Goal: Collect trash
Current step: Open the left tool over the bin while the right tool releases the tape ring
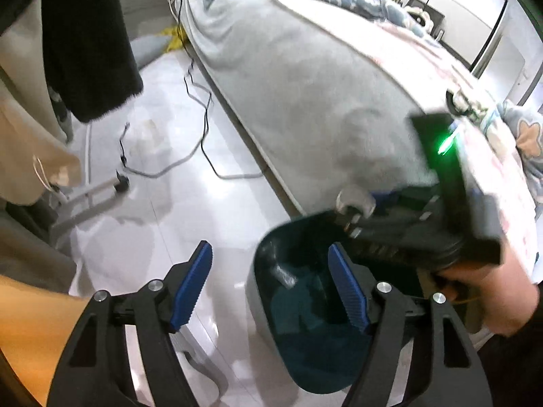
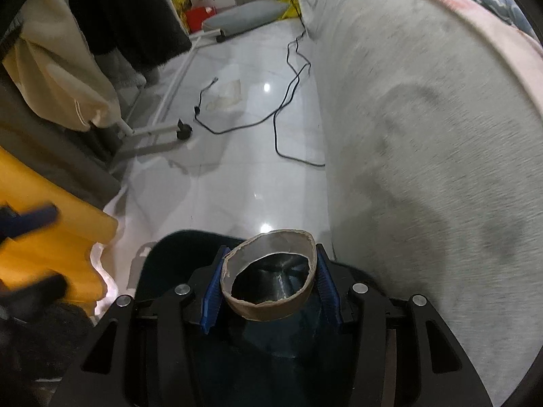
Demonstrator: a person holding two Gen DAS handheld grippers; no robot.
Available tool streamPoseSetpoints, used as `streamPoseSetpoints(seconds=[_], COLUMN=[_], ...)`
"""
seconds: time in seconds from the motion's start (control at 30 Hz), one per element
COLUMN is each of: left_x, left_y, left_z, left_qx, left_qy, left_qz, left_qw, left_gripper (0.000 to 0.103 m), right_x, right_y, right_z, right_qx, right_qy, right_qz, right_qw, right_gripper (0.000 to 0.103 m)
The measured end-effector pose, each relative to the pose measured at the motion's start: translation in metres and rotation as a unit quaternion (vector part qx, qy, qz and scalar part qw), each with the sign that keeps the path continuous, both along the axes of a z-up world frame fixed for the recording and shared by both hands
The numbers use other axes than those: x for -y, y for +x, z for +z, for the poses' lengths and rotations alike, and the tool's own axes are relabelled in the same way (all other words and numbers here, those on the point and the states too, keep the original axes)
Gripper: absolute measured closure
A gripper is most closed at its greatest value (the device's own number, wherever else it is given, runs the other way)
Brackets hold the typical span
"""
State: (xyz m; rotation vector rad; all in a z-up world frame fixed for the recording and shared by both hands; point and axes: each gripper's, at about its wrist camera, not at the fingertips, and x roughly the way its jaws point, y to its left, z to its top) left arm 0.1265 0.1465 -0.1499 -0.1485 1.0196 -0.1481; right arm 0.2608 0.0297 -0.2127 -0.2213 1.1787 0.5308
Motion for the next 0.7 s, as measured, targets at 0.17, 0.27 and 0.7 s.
streamPoseSetpoints(seconds=[0.17, 0.27, 0.7], left_x=[-0.007, -0.011, -0.002], left_y=[0.002, 0.003, -0.004], left_z=[0.016, 0.027, 0.075], left_qx=[0.030, 0.043, 0.115], left_qy=[0.005, 0.000, -0.006], left_qz=[-0.001, 0.000, -0.014], left_qw=[0.9995, 0.9991, 0.9932], left_gripper=[0.041, 0.046, 0.048], right_x=[-0.006, -0.007, 0.000], right_y=[-0.004, -0.006, -0.024], right_z=[-0.021, -0.033, -0.062], right_qx=[-0.016, -0.025, -0.069], right_qy=[-0.014, -0.026, -0.063], right_qz=[0.007, 0.012, 0.051], right_qw=[1.000, 0.999, 0.994], right_gripper=[0.053, 0.053, 0.052])
